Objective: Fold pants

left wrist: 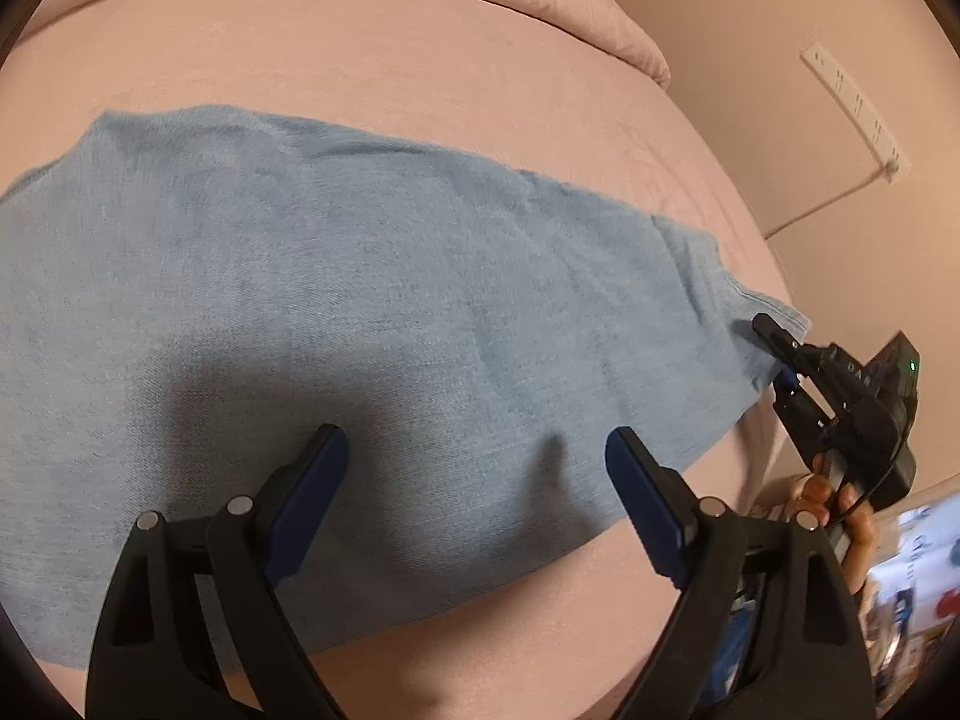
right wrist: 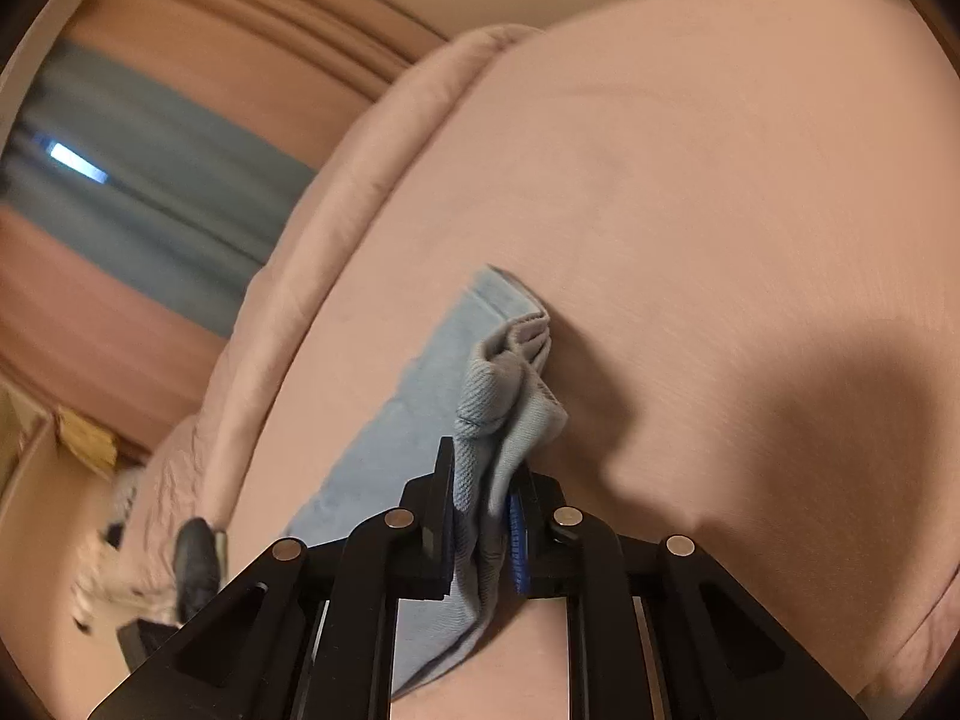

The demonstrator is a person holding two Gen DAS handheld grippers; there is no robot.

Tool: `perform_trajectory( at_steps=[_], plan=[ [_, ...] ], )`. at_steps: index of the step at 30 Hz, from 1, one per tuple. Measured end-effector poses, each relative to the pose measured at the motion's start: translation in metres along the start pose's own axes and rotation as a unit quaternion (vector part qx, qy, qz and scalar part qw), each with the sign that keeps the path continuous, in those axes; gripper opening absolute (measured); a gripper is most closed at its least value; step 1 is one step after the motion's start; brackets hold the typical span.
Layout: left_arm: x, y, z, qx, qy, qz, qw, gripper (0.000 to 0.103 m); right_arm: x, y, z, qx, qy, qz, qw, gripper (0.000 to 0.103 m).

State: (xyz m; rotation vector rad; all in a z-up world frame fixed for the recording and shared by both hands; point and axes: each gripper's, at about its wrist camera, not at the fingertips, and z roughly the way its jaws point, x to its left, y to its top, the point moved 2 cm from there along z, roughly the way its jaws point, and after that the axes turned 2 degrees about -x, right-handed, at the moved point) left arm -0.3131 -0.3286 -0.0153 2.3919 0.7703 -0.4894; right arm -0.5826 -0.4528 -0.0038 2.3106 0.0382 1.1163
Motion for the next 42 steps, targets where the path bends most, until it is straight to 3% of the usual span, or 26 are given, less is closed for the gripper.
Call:
perform_trajectory(
  at_steps=[7,9,15,21,23,25,27,32,36,39,40,42],
  plan=[
    [0.013,0.011,-0.012,-0.007,-0.047,-0.068,0.9966,0.088,0.071,-0.011,-0.017,-0.016,0.019,-0.147,0.989,0.016],
    [0.01,0.016,-0.018,-0.015,-0.079,-0.08,0.9935,0.088,0.092,-0.023,-0.014,-0.008,0.028,-0.189,0.982,0.017],
    [-0.006,0.038,-0.027,-0.038,-0.194,-0.122,0.9727,0.089,0.139,-0.075,0.008,0.034,0.052,-0.29,0.955,0.017],
    [0.013,0.043,-0.009,-0.021,-0.226,-0.179,0.9573,0.09,0.165,-0.128,0.027,0.083,0.083,-0.361,0.925,0.017],
    [0.026,0.043,-0.01,-0.027,-0.218,-0.196,0.9558,0.076,0.171,-0.142,0.034,0.097,0.087,-0.379,0.916,0.017],
    [0.04,0.044,-0.016,-0.035,-0.2,-0.191,0.9603,0.037,0.173,-0.155,0.038,0.112,0.088,-0.389,0.91,0.017],
    [0.051,0.041,-0.021,-0.042,-0.179,-0.195,0.9635,0.021,0.179,-0.162,0.043,0.117,0.091,-0.396,0.906,0.017],
    [0.07,0.034,-0.055,-0.096,-0.128,-0.179,0.9707,0.02,0.194,-0.181,0.046,0.14,0.123,-0.415,0.89,0.017],
    [0.079,0.034,-0.057,-0.102,-0.068,-0.159,0.9796,0.02,0.202,-0.197,0.051,0.159,0.132,-0.441,0.873,0.017],
    [0.092,0.03,-0.058,-0.098,-0.017,-0.151,0.9836,0.021,0.2,-0.206,0.061,0.179,0.12,-0.442,0.871,0.018],
    [0.096,0.029,-0.058,-0.097,0.004,-0.151,0.9836,0.023,0.196,-0.206,0.065,0.192,0.118,-0.437,0.871,0.021],
    [0.107,0.027,-0.062,-0.098,0.014,-0.164,0.9815,0.024,0.189,-0.205,0.072,0.232,0.125,-0.411,0.873,0.038]
  ],
)
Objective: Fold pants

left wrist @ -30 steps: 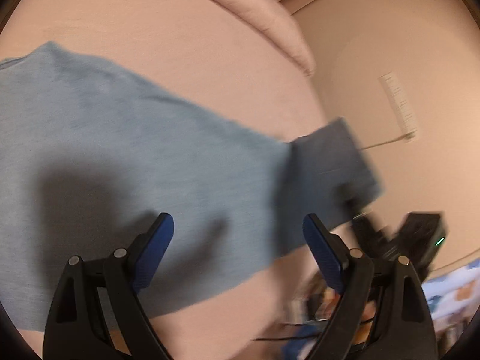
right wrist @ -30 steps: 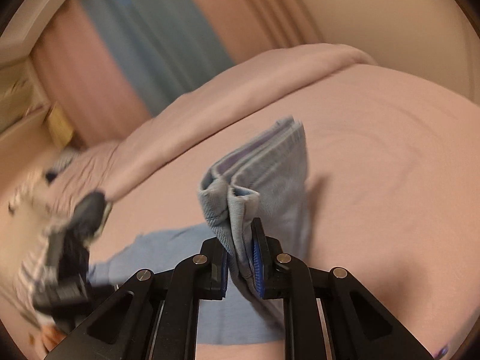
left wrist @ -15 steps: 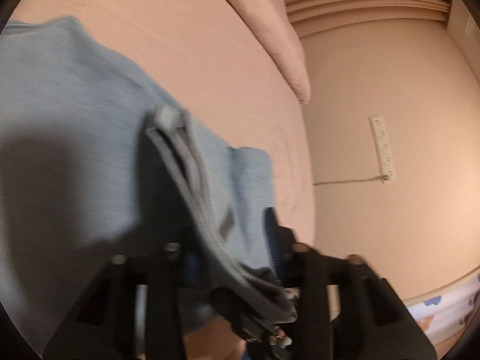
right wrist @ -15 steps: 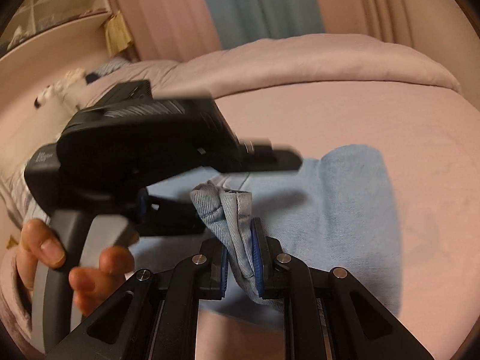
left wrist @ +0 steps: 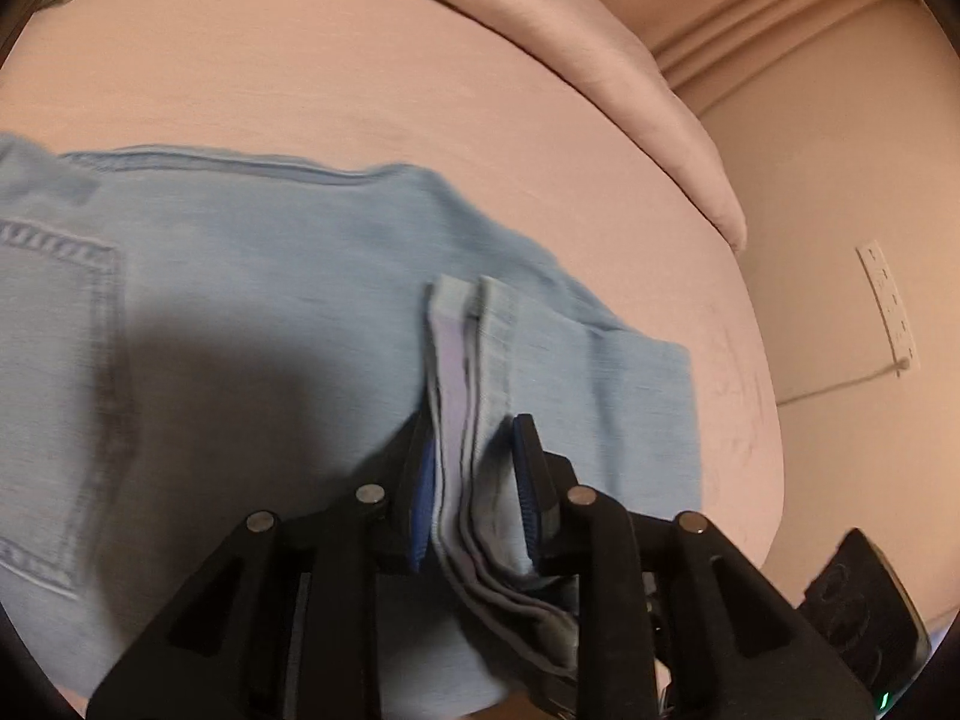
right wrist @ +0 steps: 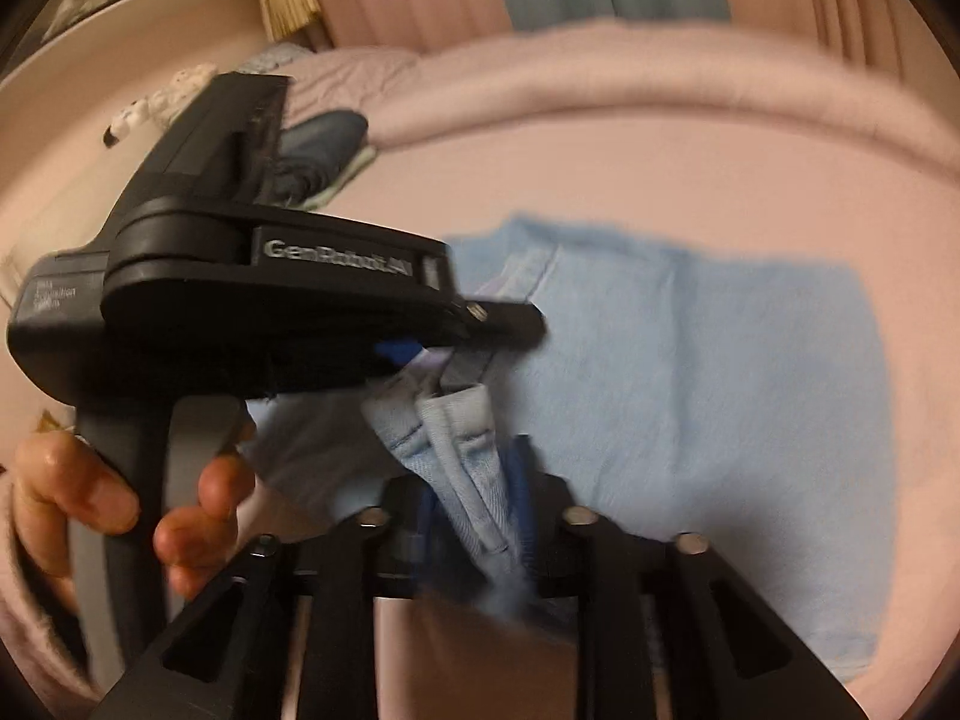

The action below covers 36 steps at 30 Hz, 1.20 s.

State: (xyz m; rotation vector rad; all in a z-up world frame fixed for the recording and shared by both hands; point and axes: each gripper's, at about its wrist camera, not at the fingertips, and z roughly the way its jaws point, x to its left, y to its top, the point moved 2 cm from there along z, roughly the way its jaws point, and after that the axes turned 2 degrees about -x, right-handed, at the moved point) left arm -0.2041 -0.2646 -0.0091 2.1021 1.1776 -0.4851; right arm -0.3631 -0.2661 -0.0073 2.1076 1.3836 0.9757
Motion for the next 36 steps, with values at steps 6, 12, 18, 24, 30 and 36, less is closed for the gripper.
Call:
perform_trajectory(
  at_steps=[6,12,18,24,30,36],
  plan=[
    [0.007,0.008,-0.027,-0.042,0.022,0.022,0.9986,0.046,-0.042,0.009,-0.056,-0.046,0.068,0.061,0.995,0.056],
    [-0.027,-0.005,-0.017,-0.019,-0.01,0.094,0.9953,0.046,-0.104,0.04,-0.085,-0.096,0.03,0.129,0.987,0.057],
    [-0.057,-0.035,0.012,0.034,-0.02,0.17,0.9846,0.046,-0.136,0.065,-0.044,-0.035,-0.051,0.111,0.992,0.034],
    [-0.037,-0.05,0.026,0.068,-0.011,0.164,0.9841,0.043,-0.146,0.065,0.002,0.054,-0.117,0.1,0.987,0.01],
    [-0.03,-0.054,0.025,0.071,-0.02,0.15,0.986,0.041,-0.145,0.059,-0.019,0.035,-0.102,0.132,0.985,0.01],
    [-0.033,-0.052,0.018,0.074,-0.025,0.138,0.9874,0.041,-0.102,0.031,-0.059,0.015,-0.083,0.1,0.991,0.014]
  ],
)
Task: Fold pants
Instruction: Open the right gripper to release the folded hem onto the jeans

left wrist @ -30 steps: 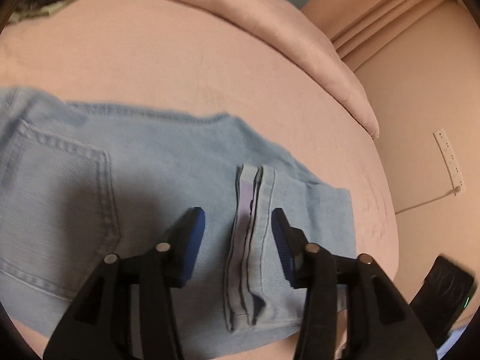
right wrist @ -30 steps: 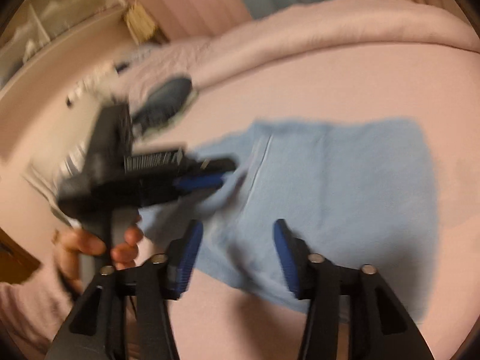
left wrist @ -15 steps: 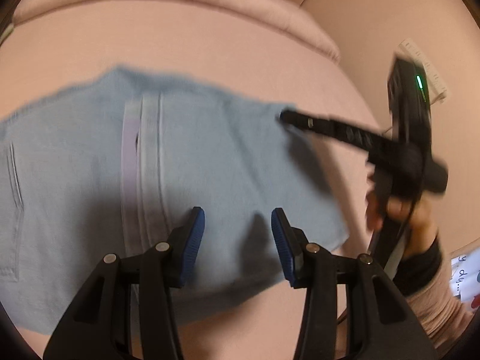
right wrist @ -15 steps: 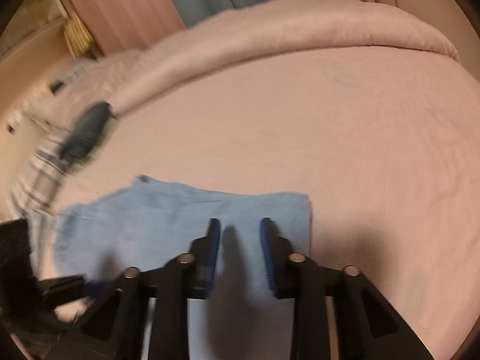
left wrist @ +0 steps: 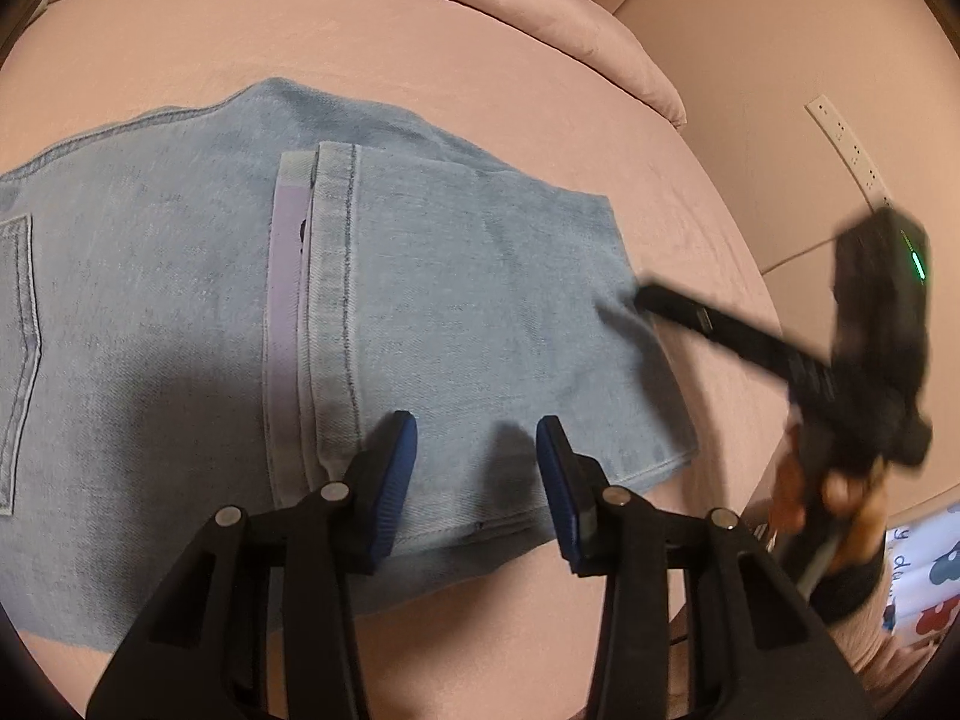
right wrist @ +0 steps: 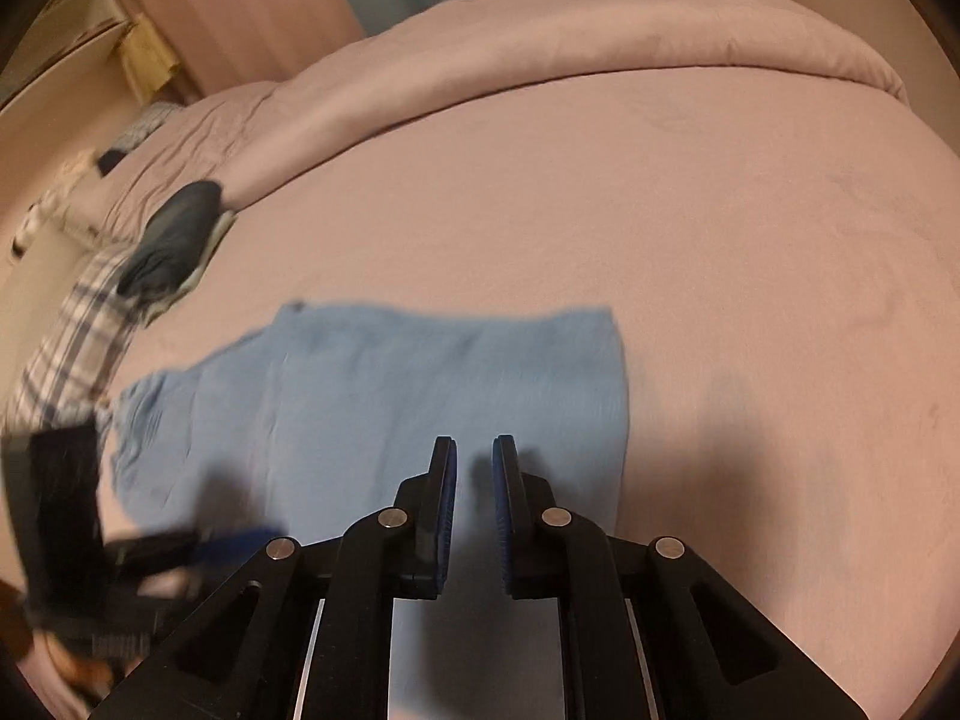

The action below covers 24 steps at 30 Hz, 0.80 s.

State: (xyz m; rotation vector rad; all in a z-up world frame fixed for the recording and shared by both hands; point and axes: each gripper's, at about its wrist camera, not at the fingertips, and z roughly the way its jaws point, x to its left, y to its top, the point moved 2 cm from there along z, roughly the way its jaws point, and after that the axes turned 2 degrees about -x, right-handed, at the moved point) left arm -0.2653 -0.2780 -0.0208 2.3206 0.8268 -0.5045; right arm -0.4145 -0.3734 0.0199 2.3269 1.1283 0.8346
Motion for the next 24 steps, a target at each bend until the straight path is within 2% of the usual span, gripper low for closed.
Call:
perform_trajectory(
  at_steps=[5,8,9,11,14,16,18,24],
  plan=[
    [-0.001,0.001,-0.002,-0.001,-0.002,-0.004,1.0,0.041,0.016,-0.035,-0.017,0.009,-0.008,-0.023,1.0,0.017],
    [0.0,-0.003,-0.005,-0.001,-0.004,-0.007,1.0,0.041,0.025,-0.051,0.001,0.039,-0.029,-0.042,0.998,0.017],
    [0.001,-0.003,-0.005,-0.002,-0.006,-0.009,0.9999,0.041,0.027,-0.057,0.003,0.03,-0.035,-0.055,0.997,0.017],
    [0.002,-0.002,-0.006,-0.002,-0.01,-0.014,0.9999,0.041,0.027,-0.059,0.002,0.018,-0.039,-0.059,0.997,0.017],
    [0.005,-0.001,-0.018,-0.01,-0.003,-0.019,0.9998,0.041,0.026,-0.051,-0.002,0.032,-0.039,-0.041,0.998,0.018],
    [0.009,-0.003,-0.034,-0.028,0.007,-0.013,0.9995,0.049,0.032,-0.05,-0.007,0.029,-0.021,-0.035,0.999,0.02],
    [0.021,-0.007,-0.054,-0.045,0.02,-0.019,0.9986,0.057,0.045,-0.049,-0.006,0.023,0.009,-0.033,0.999,0.032],
    [0.075,-0.034,-0.118,-0.088,0.04,-0.082,0.992,0.058,0.084,-0.043,0.016,0.023,0.036,-0.061,0.997,0.034]
  ],
)
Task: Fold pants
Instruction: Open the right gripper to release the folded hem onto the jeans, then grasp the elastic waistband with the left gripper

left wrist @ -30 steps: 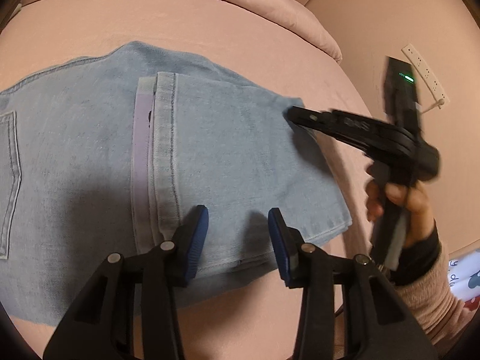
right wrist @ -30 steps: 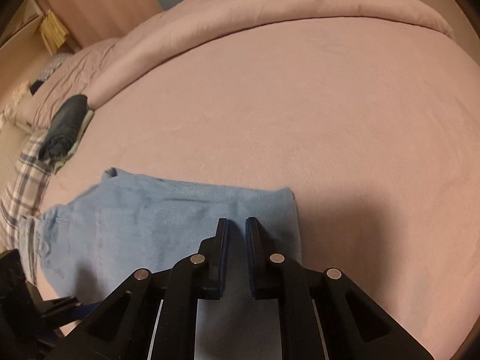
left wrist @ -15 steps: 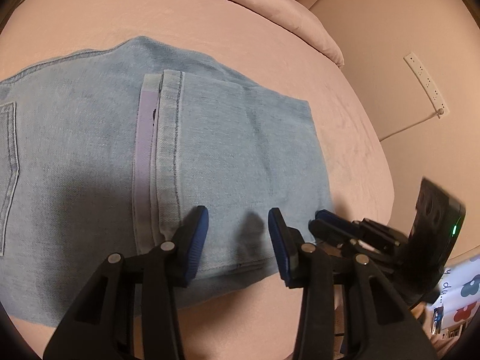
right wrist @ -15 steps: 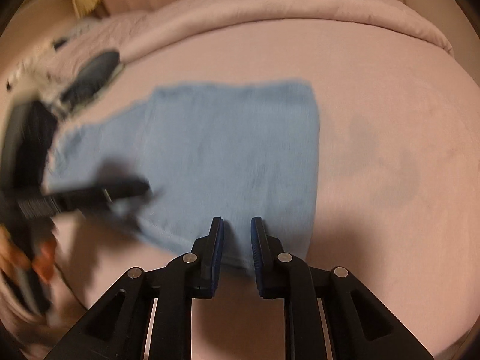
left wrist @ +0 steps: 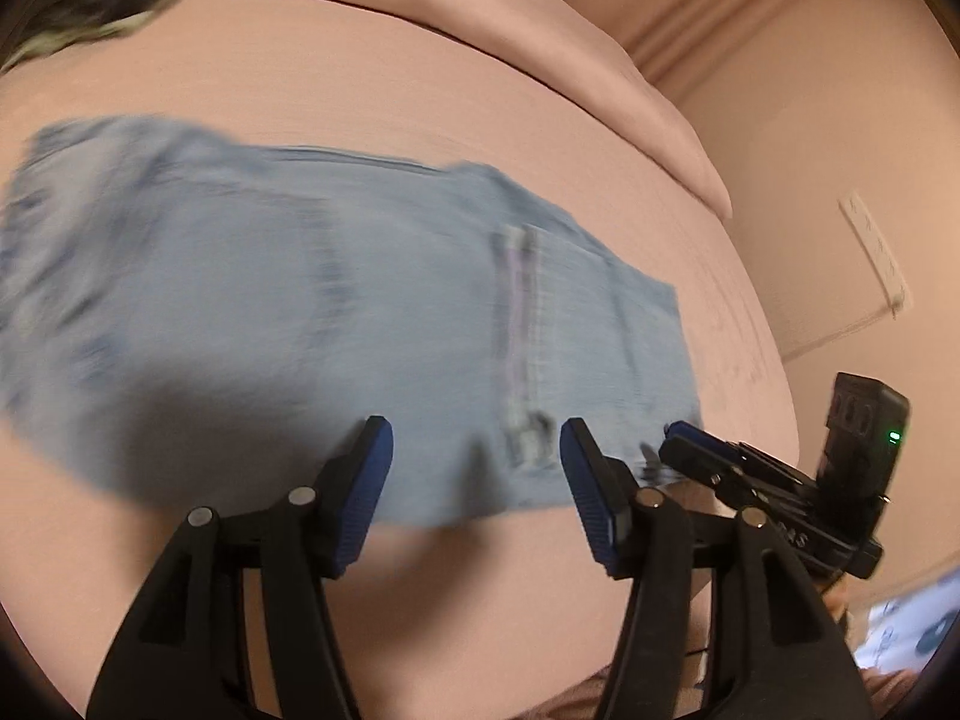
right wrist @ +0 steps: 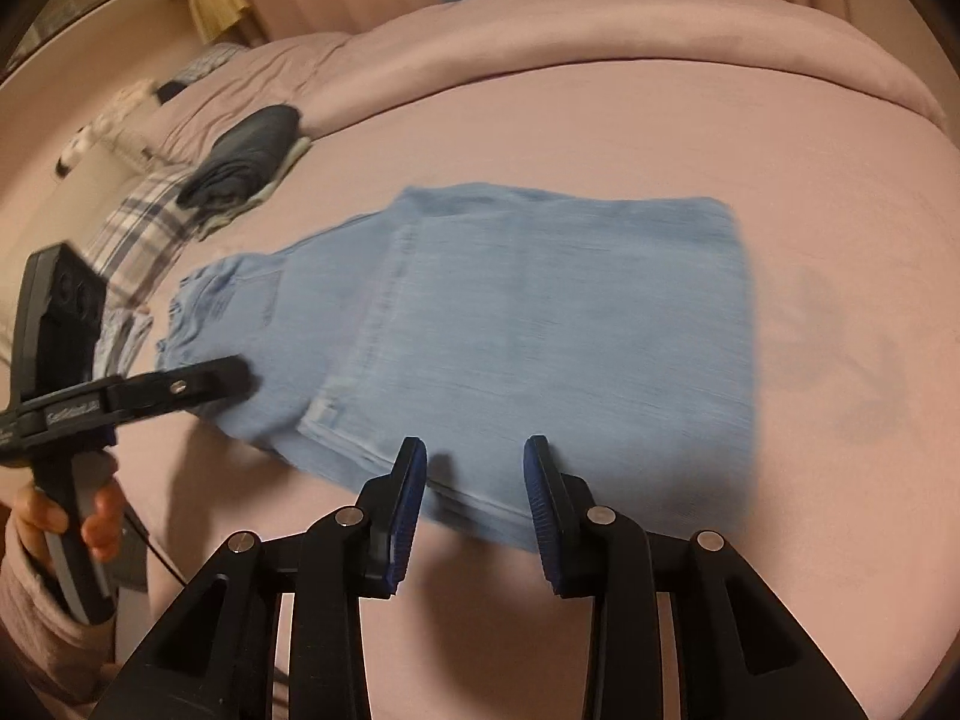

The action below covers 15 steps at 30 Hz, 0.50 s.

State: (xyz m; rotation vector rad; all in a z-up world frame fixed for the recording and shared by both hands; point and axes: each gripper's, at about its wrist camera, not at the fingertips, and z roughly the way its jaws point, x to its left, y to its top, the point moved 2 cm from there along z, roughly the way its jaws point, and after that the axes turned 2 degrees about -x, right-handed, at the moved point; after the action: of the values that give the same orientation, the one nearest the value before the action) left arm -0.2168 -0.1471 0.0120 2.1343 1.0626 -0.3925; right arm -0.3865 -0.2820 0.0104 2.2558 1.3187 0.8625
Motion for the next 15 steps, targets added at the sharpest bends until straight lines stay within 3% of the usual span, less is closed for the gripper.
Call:
perform_trajectory(
  at_steps=[6,12,13,15],
  plan=[
    [0.053,-0.02,-0.056,-0.036,0.0,-0.08,0.9961,0.063,0.032,0.02,0.025,0.005,0.019,-0.027,0.999,0.034],
    [0.091,-0.039,-0.069,-0.041,0.011,-0.151,0.9877,0.063,0.058,0.024,0.057,0.028,0.005,-0.061,0.998,0.035],
    [0.097,-0.04,-0.068,-0.041,0.008,-0.165,0.9855,0.063,0.058,0.022,0.062,0.035,-0.004,-0.065,0.997,0.037],
    [0.104,-0.039,-0.068,-0.045,-0.001,-0.179,0.9828,0.063,0.064,0.02,0.062,0.025,-0.001,-0.078,0.997,0.052]
  ],
)
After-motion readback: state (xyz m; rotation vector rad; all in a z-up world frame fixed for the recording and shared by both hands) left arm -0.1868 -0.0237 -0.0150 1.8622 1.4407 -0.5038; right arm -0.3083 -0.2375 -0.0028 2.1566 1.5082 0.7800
